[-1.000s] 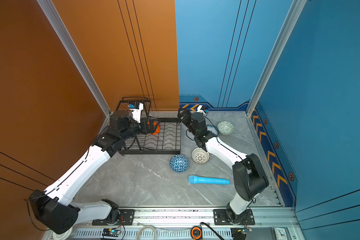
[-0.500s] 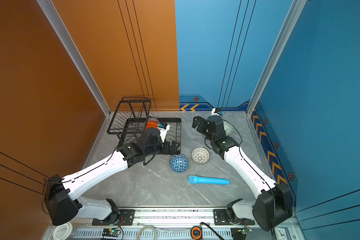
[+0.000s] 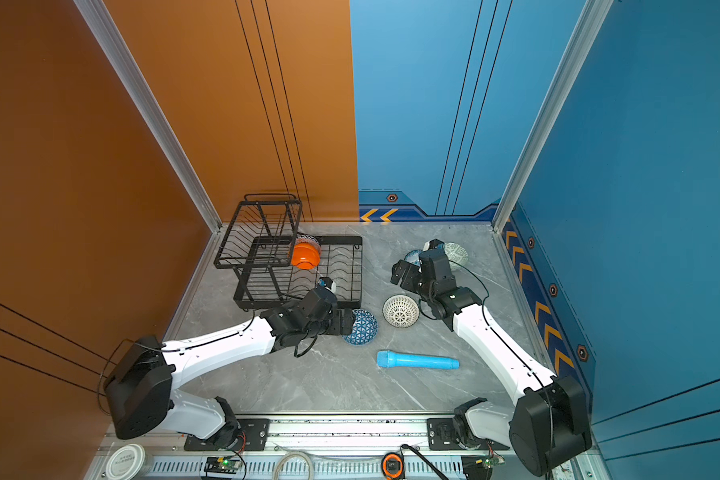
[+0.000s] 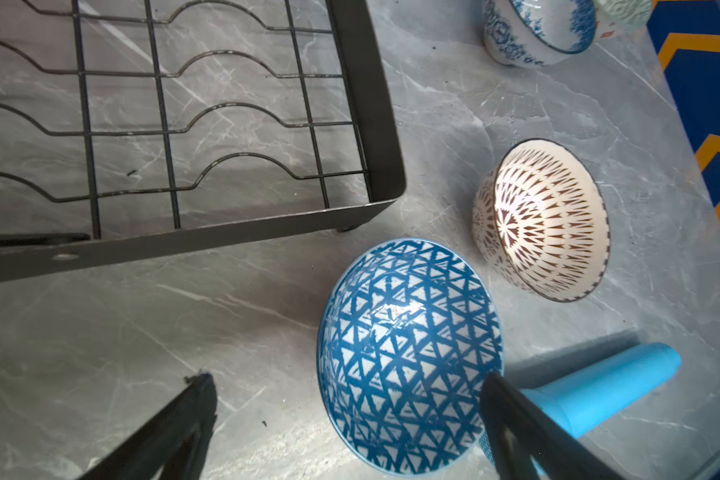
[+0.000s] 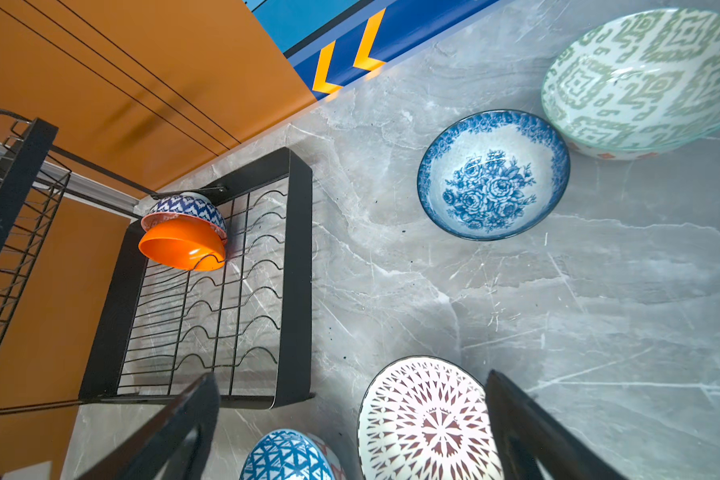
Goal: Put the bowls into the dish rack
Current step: 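Reach the left gripper to the blue triangle bowl while the right nears the floral bowl, then grip the rim of the blue triangle bowl with the left gripper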
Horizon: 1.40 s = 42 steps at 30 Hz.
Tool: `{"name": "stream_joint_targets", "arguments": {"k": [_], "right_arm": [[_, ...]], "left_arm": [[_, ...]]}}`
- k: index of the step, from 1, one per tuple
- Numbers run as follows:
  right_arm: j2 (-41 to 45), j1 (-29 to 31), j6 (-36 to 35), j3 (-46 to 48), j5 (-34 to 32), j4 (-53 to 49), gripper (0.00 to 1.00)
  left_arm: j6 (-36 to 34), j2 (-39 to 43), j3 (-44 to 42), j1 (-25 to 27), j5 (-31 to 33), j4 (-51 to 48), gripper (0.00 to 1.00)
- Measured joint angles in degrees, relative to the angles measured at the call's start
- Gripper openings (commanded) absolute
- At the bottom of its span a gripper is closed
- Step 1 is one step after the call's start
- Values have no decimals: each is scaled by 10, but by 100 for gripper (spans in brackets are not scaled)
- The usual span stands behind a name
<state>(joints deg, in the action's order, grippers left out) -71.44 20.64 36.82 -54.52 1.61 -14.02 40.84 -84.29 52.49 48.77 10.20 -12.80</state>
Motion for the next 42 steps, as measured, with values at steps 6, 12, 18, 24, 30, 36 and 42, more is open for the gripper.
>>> {"name": "stream_joint_targets", "arguments": {"k": [6,12,18,24,30,36,42], "right_arm": [[0,-9,0,8,19,0,100],[0,-31,1,17,38,1,100],[0,-50,5,22,58,3,100],[0,-59,7,23,73,8,100],[0,-66,11,23,79,12,100],[0,-73,17,24,89,16,100],[0,-77,26,32,96,33,100]], "left_arm": [[36,-37,0,0,10,6,90],[54,-59,0,3,10,10,73],[56,-101,19,7,9,9,61],[50,-120,37,7,9,8,38],[44,-137,68,7,10,3,27],[36,-162,87,7,9,5,24],[33,-181,88,7,6,5,14]]}}
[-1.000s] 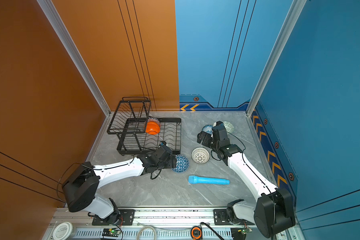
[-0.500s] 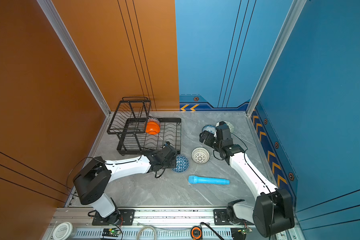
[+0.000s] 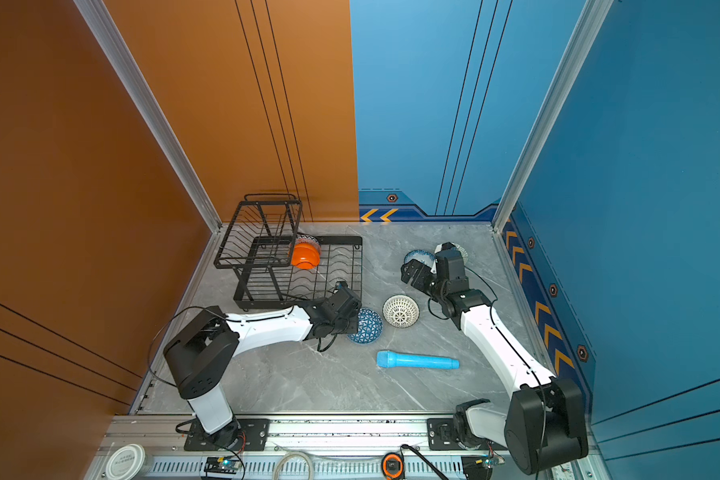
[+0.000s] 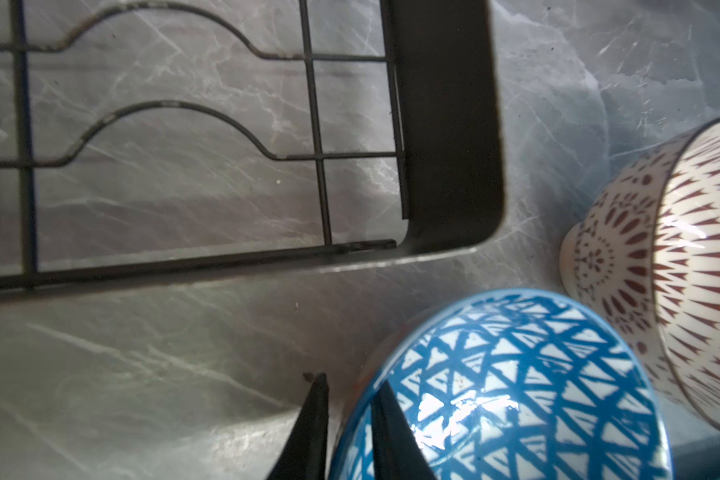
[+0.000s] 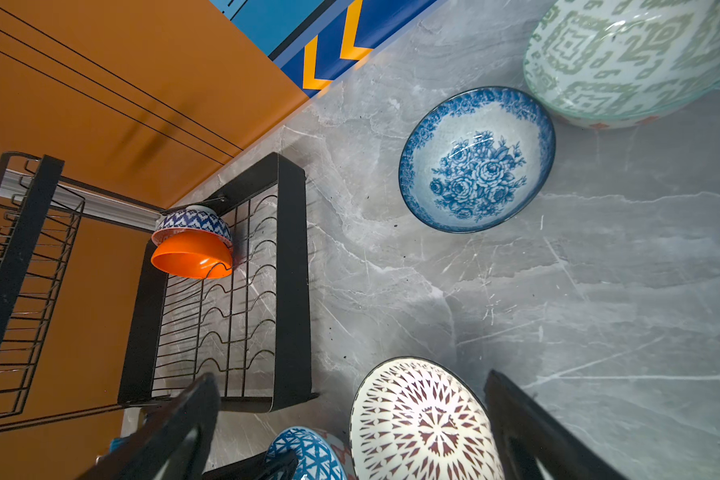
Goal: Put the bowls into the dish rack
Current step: 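Grip the rim of the blue triangle bowl with the left gripper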
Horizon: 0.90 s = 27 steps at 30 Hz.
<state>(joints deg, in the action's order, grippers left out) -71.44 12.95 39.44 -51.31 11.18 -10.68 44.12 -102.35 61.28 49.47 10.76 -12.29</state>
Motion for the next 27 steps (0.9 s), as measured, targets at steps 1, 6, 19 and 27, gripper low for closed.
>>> {"name": "stream_joint_targets", "arguments": {"k": [1,6,19,27], "right_arm": [[0,0,3,3,2,4,100],[1,-1,14,17,8,23,100],[16,-2,29,35,9,48,100],[18,-2,42,45,11,64,100]], "left_arm": [[0,0,0,0,-1,0,13],[2,0,6,-2,-1,3,3],[3,-11,14,-17,7,23,0],[2,-26,29,-46,6,33,0]]}}
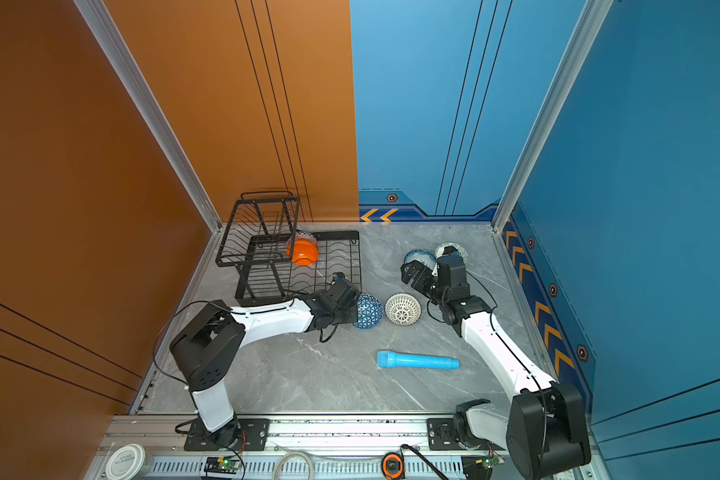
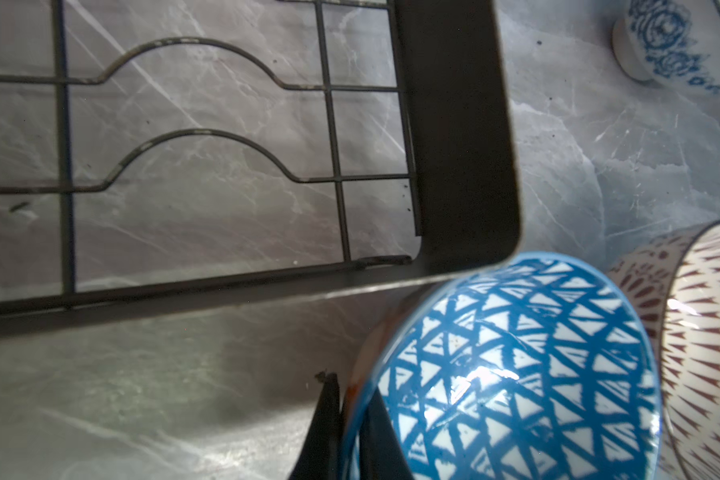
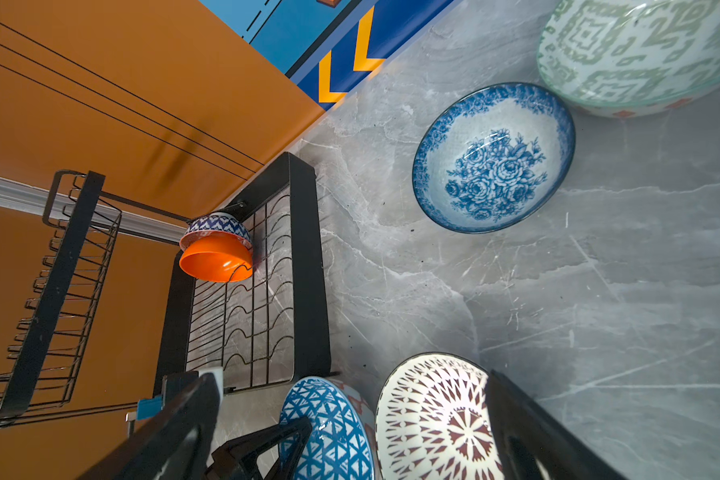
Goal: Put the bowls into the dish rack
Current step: 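Grip the rim of the blue triangle bowl with the left gripper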
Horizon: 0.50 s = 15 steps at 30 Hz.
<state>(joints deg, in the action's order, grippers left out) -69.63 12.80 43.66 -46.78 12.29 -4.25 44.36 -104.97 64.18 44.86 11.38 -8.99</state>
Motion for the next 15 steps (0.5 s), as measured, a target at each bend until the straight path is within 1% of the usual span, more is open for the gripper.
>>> {"name": "stream_joint_targets", "arguments": {"k": [4,9,15], "right_arm": [[0,1,12,0,2,4,100],[-3,9,23,-2,2,4,100],[-20,20,43,-34,2,4,100]], "left_arm": [[-2,-5,5,-9,0,9,0],[-2,-5,5,-7,2,24,0],[-2,10,4,1,11,43,0]]}}
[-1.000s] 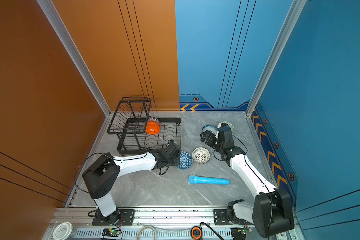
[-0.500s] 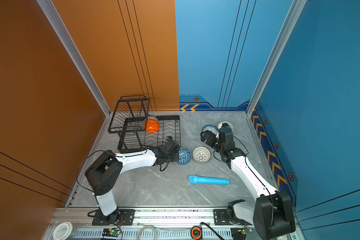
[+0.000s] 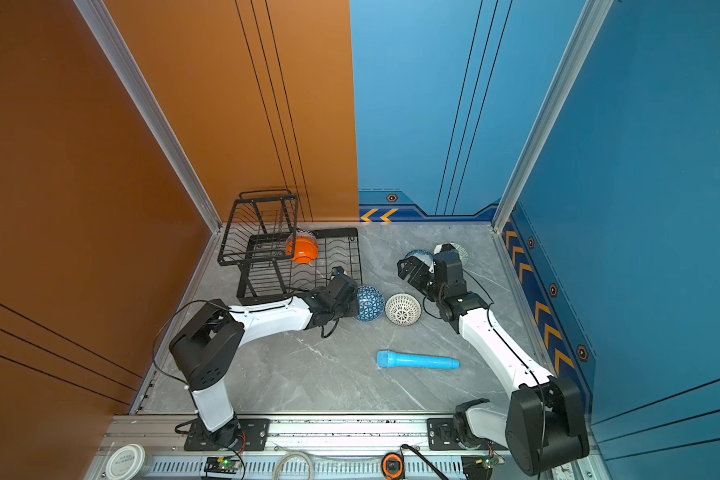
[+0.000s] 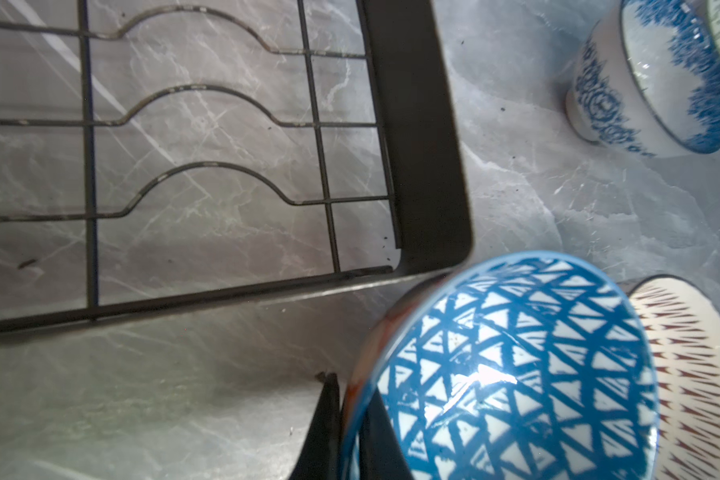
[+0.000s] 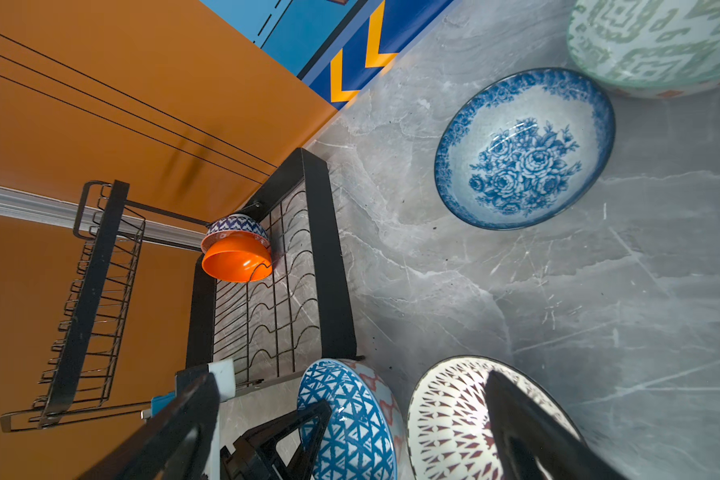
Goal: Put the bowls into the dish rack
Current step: 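Grip the rim of the blue triangle bowl with the left gripper, then lift the triangle bowl with the left while the right gripper grips its rim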
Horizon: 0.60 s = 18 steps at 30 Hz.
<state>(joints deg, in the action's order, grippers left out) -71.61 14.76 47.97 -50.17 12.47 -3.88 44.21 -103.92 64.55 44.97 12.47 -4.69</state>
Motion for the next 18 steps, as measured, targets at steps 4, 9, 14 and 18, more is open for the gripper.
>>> {"name": "stream_joint_targets", "arguments": {"k": [4,9,14,18], "right_arm": [[-2,16,15,-19,0,0,100],[-2,37,43,-44,-3,0,100],[-2,57,77,-69,-6,1,100],[-2,81,101,-98,-7,1,100]], "left_arm": [[0,37,-16,3,13,22,0],[-5,89,-38,9,42,50,0],[-30,123,-49,24,93,94,0],[-82,142,-73,45,173,181,0]]}}
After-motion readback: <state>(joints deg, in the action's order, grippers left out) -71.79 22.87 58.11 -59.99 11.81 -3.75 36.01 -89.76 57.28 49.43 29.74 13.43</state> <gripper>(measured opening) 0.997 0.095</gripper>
